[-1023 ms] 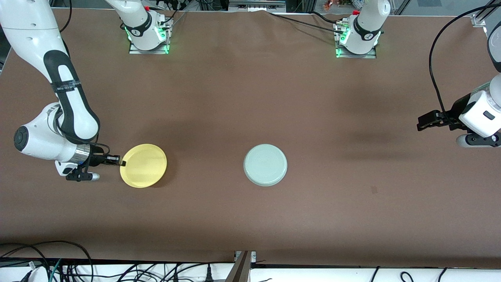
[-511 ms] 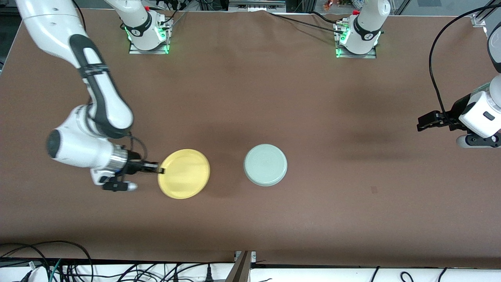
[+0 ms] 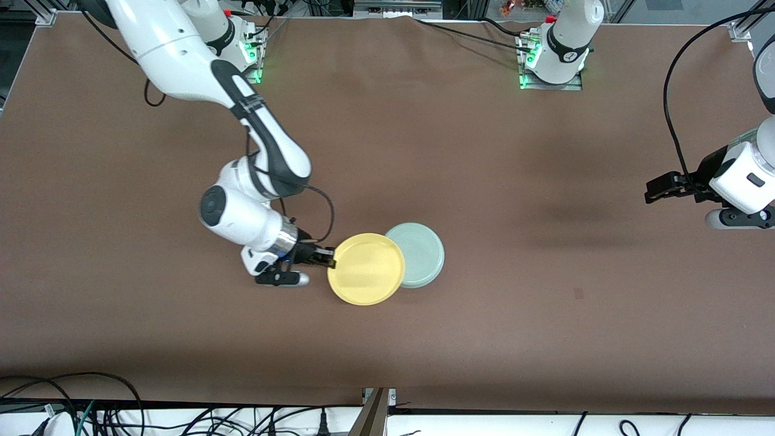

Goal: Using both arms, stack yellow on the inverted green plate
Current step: 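Carry the yellow plate over the green plate with the right gripper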

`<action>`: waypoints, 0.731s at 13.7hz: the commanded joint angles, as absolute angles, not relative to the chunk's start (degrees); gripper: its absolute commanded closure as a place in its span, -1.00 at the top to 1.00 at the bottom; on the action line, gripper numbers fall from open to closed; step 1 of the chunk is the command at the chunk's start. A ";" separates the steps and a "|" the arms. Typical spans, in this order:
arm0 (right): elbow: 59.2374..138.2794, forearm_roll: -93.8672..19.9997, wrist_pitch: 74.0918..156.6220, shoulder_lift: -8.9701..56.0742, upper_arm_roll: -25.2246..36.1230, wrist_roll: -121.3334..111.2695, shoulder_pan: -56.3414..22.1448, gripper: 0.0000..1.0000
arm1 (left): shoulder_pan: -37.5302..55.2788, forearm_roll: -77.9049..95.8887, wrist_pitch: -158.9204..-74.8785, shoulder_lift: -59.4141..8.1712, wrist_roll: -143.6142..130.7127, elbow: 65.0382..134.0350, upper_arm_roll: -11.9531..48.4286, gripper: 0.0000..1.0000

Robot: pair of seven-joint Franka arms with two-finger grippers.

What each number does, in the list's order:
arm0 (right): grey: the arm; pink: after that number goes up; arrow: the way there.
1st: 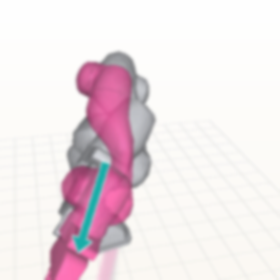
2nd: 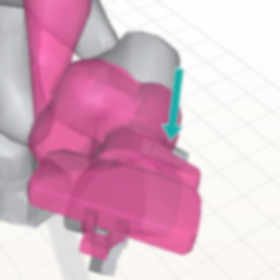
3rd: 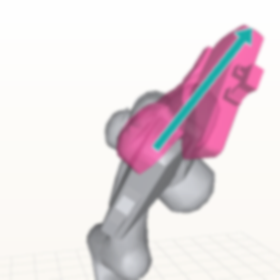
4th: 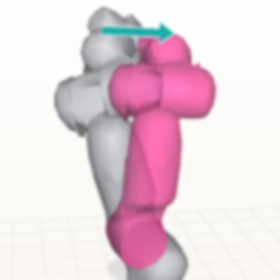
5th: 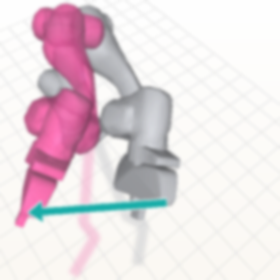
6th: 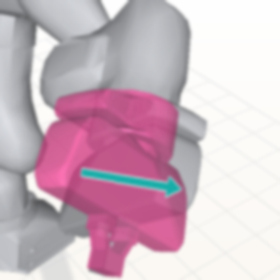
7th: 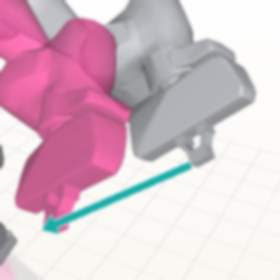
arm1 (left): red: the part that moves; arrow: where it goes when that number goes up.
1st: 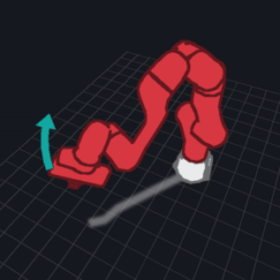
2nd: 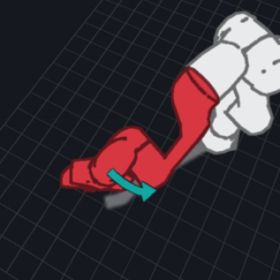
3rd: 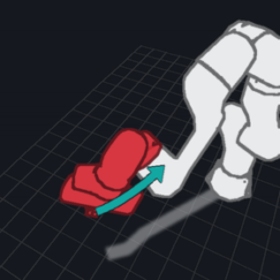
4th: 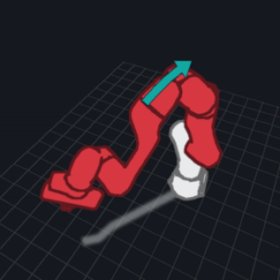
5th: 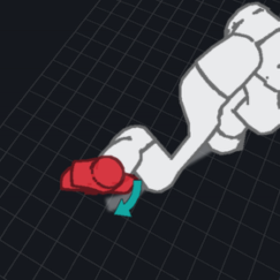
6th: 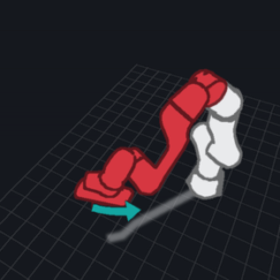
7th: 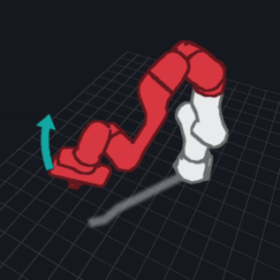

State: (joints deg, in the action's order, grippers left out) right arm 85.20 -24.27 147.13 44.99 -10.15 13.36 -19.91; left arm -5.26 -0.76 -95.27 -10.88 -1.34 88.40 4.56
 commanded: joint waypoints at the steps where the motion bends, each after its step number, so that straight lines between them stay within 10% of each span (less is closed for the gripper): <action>1: 79.02 -23.20 148.19 49.39 -8.09 16.44 -23.82 -1.00 | -5.45 0.44 -94.92 -11.51 0.00 86.84 4.57 1.00; 10: 79.28 -19.51 150.64 51.59 -7.82 18.63 -29.18 -1.00 | -5.54 0.26 -94.92 -12.04 0.09 85.96 4.48 1.00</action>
